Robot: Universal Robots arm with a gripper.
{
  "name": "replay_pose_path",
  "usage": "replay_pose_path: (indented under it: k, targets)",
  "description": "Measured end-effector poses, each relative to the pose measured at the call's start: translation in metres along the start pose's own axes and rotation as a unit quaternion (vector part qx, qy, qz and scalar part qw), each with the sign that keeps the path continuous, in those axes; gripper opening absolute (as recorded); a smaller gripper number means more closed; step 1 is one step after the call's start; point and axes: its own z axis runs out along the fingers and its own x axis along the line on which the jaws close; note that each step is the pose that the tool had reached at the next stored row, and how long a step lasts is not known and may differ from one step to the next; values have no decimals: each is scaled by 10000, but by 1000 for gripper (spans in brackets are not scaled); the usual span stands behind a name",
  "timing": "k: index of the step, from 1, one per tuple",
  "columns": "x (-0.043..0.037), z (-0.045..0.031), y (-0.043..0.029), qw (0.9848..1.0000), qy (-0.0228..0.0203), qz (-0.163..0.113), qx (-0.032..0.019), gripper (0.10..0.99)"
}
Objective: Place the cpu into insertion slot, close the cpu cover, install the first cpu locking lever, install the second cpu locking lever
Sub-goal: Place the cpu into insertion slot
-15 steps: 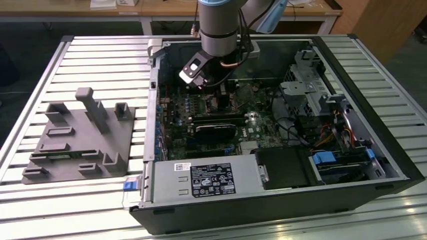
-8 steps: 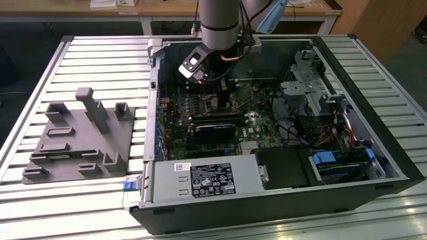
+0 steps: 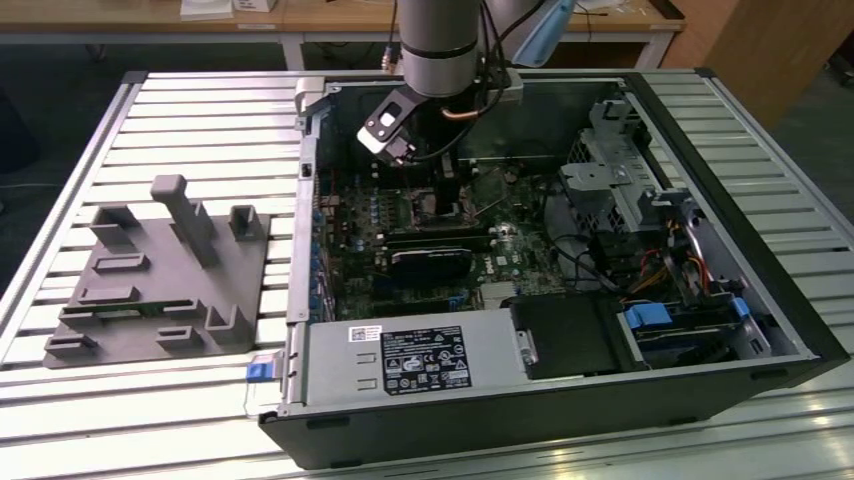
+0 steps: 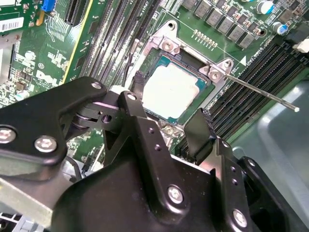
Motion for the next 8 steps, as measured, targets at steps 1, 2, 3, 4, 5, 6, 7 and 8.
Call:
replay_pose_path:
  k: [1,2,3,4,5,6,7,8]
  targets:
    - [0,0,0,10000,0,0,0,612]
    - [0,0,0,10000,0,0,0,596]
    - [0,0,0,10000,0,0,0,533]
    - [0,0,0,10000,1,0,0,533]
    - [0,0,0,10000,1,0,0,475]
    - [0,0,0,10000,1,0,0,416]
    - [0,0,0,10000,1,0,0,416]
    - [0,0,0,10000,2,0,0,357]
